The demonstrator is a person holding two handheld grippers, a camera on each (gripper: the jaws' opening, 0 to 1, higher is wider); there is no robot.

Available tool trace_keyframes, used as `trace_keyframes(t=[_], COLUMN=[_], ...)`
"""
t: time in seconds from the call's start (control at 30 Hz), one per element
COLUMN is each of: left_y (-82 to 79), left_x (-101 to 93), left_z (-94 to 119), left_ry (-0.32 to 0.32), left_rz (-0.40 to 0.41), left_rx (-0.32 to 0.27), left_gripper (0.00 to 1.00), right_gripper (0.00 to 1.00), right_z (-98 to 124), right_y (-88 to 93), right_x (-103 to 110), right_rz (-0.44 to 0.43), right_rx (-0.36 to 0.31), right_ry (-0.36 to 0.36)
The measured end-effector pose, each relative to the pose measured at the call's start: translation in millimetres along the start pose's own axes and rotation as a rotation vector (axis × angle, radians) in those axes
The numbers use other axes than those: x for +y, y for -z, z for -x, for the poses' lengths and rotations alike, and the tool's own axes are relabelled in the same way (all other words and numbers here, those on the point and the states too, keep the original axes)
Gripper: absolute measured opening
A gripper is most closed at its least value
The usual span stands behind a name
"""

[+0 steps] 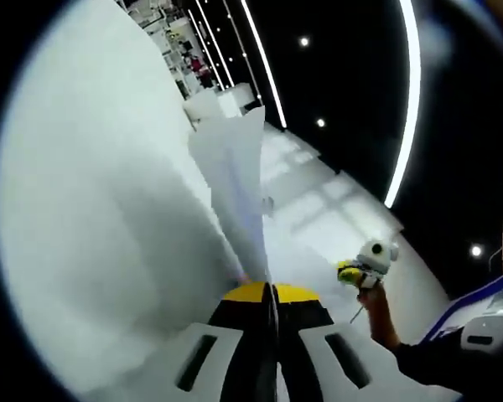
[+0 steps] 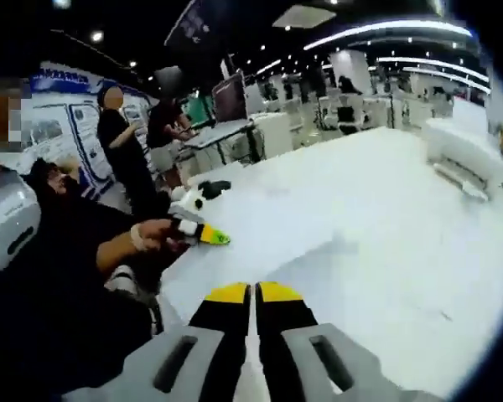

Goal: Organize the stack of printing papers by aligning and flattening the scattered papers on the table

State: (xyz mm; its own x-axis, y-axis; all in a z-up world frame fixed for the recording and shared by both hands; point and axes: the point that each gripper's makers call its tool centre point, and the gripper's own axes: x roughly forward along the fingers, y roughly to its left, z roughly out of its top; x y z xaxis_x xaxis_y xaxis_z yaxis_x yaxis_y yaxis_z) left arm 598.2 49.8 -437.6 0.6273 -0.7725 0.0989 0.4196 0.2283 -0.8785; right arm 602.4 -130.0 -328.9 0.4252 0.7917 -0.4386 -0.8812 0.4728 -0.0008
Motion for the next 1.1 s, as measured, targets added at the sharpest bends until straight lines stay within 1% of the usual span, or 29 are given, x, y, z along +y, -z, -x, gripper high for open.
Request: trace_keyframes(t=[0.03, 0.07, 0.1, 0.13, 0.17, 0.2, 0.23, 0.27, 0.33, 0.37, 0.4, 0.43, 0.47, 0.5, 0.53, 0.57, 0.6, 0.63, 0.67, 0.7, 0.73, 0.77, 0.8, 0.87, 0.9, 0.93, 0.97, 1.07, 1.1], left_y=[0.9, 1.1, 1.0, 0.9, 1.3, 1.4, 1.4, 1.7, 0.9, 0.8, 0.6, 0.6, 0.7, 0.6, 0.6, 0.6, 0.6, 0.7, 0.9, 1.0, 1.0, 1.2, 0.6, 0.9, 1.0, 0.9, 0.9, 0.6, 0.4], left_x=[-0.3, -0.7, -1.0, -1.4, -1.8, -1.8, -1.6, -1.0, 0.2, 0.3, 0.5, 0.6, 0.4, 0.4, 0.5, 0.7, 0.9, 1.2, 1.2, 1.2, 1.1, 1.0, 2.1, 2.1, 2.0, 1.9, 1.8, 1.7, 1.6], left_z=[0.0, -0.1, 0.1, 0.0, 0.0, -0.2, -0.3, -1.5, -1.4, -1.2, -1.2, -1.1, -0.9, -0.8, -0.8, -1.0, -1.2, -1.4, -1.5, -1.6, -1.6, -1.7, -1.8, -1.8, -1.7, -1.6, -1.5, -1.3, -1.2], left_ry=[0.000, 0.000, 0.002, 0.004, 0.005, 0.004, 0.003, 0.001, -0.003, -0.003, -0.001, -0.002, -0.003, -0.004, -0.004, -0.005, -0.006, -0.008, -0.008, -0.008, -0.008, -0.008, -0.008, -0.008, -0.008, -0.008, -0.008, -0.007, -0.007], left_rz=[-0.002, -0.003, -0.004, -0.002, 0.000, 0.001, 0.000, -0.001, 0.004, 0.005, 0.006, 0.008, 0.005, 0.004, 0.004, 0.007, 0.009, 0.009, 0.010, 0.011, 0.010, 0.010, 0.009, 0.005, 0.002, 0.000, -0.001, -0.003, -0.004], left_rx=[0.007, 0.007, 0.005, 0.004, 0.005, 0.006, 0.006, 0.009, 0.011, 0.010, 0.008, 0.008, 0.007, 0.006, 0.006, 0.006, 0.008, 0.010, 0.012, 0.012, 0.012, 0.014, 0.014, 0.014, 0.013, 0.013, 0.012, 0.011, 0.011], left_gripper=[0.06, 0.06, 0.06, 0.06, 0.06, 0.06, 0.06, 0.06, 0.06, 0.06, 0.06, 0.06, 0.06, 0.06, 0.06, 0.06, 0.06, 0.06, 0.06, 0.06, 0.06, 0.06, 0.06, 0.06, 0.06, 0.06, 0.06, 0.06, 0.06], right_gripper=[0.02, 0.14, 0.28, 0.41, 0.48, 0.47, 0.45, 0.43, 0.39, 0.31, 0.26, 0.24, 0.31, 0.38, 0.38, 0.35, 0.36, 0.41, 0.49, 0.54, 0.56, 0.54, 0.52, 0.46, 0.46, 0.47, 0.48, 0.48, 0.48], right_z=[11.8, 24.3, 35.9, 43.9, 45.7, 42.5, 41.8, 38.3, 47.9, 57.0, 72.1, 82.3, 86.9, 78.1, 69.7, 57.0, 50.5, 43.1, 33.8, 27.0, 19.4, 10.6, 7.8, -1.8, -3.5, -5.5, -5.8, -7.9, -8.9], right_y=[-9.7, -17.8, -22.5, -21.4, -12.2, 1.5, 4.5, 5.3, 6.4, -0.3, -14.7, -25.1, -29.5, -22.5, -13.6, -2.0, 2.2, 0.6, 11.1, 28.0, 42.2, 53.4, 66.9, 84.5, 91.6, 98.1, 102.2, 107.8, 106.3], right_x=[-14.4, -27.3, -38.3, -48.2, -57.5, -63.8, -65.0, -77.0, -92.6, -94.6, -93.8, -94.8, -101.8, -106.1, -109.8, -117.0, -123.5, -125.4, -132.3, -144.6, -153.9, -158.3, -173.6, -188.6, -198.3, -207.5, -212.9, -225.8, -217.7], right_rz=[0.106, 0.206, 0.280, 0.311, 0.279, 0.208, 0.198, 0.145, 0.194, 0.217, 0.276, 0.263, 0.255, 0.215, 0.149, 0.089, 0.070, 0.081, 0.053, 0.033, 0.023, 0.006, -0.028, -0.049, -0.054, -0.072, -0.083, -0.042, -0.038], right_rx=[-0.052, -0.095, -0.124, -0.134, -0.120, -0.087, -0.082, -0.151, -0.176, -0.212, -0.307, -0.417, -0.489, -0.466, -0.424, -0.365, -0.363, -0.379, -0.339, -0.269, -0.217, -0.181, -0.143, -0.071, -0.040, -0.018, 0.001, 0.039, 0.036], right_ry=[0.094, 0.187, 0.271, 0.334, 0.365, 0.365, 0.362, 0.369, 0.456, 0.501, 0.551, 0.596, 0.633, 0.606, 0.583, 0.547, 0.541, 0.544, 0.529, 0.550, 0.542, 0.516, 0.539, 0.523, 0.539, 0.526, 0.529, 0.539, 0.541])
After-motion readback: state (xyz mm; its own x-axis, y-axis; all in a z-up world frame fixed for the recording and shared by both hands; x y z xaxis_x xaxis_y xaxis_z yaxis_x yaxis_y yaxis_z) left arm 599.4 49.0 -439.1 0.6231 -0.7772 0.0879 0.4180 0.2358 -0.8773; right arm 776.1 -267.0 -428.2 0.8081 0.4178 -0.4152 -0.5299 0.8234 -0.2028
